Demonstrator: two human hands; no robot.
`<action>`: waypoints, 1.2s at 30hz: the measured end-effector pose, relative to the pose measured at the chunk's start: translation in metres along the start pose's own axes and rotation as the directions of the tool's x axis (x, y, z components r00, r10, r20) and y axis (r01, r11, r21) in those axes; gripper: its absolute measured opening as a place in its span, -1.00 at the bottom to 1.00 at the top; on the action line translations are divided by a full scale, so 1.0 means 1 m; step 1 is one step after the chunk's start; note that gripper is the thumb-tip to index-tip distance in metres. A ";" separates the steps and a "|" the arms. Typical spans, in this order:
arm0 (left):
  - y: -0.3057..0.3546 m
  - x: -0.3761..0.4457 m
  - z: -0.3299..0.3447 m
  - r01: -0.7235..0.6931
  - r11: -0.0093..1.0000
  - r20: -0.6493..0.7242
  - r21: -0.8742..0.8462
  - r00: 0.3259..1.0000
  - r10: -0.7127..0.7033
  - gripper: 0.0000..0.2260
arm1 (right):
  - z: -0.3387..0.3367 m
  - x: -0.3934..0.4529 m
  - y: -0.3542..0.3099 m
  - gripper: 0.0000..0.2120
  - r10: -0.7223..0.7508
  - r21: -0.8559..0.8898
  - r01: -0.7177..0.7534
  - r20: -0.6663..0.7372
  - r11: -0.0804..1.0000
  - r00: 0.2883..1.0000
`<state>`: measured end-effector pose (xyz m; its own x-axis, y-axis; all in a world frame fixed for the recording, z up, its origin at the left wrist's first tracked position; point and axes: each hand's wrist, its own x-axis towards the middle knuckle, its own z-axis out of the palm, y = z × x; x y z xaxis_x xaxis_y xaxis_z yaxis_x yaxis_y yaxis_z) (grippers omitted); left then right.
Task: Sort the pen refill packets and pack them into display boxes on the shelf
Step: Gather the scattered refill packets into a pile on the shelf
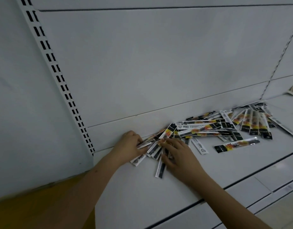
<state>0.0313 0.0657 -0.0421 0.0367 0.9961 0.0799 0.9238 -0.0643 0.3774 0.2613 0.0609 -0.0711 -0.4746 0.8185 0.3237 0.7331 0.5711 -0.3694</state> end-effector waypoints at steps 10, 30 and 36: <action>0.013 -0.012 -0.016 0.161 0.933 0.230 -0.322 0.969 -0.088 -0.81 | -0.002 0.001 0.000 -0.55 -0.098 0.023 0.097 0.101 0.995 0.990; 0.041 -0.009 -0.007 0.306 0.952 0.145 -0.004 0.942 -0.302 -0.74 | -0.004 0.005 0.009 -0.60 0.052 0.237 -0.042 -0.035 0.971 0.998; 0.031 -0.018 -0.009 0.327 0.942 0.121 -0.077 0.941 -0.317 -0.78 | -0.003 0.005 0.010 -0.60 0.038 0.219 -0.030 -0.033 0.975 0.999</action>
<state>0.0558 0.0453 -0.0239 -0.2120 0.9647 -0.1564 0.8525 0.2608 0.4529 0.2671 0.0706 -0.0703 -0.4300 0.8372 0.3380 0.6225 0.5461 -0.5606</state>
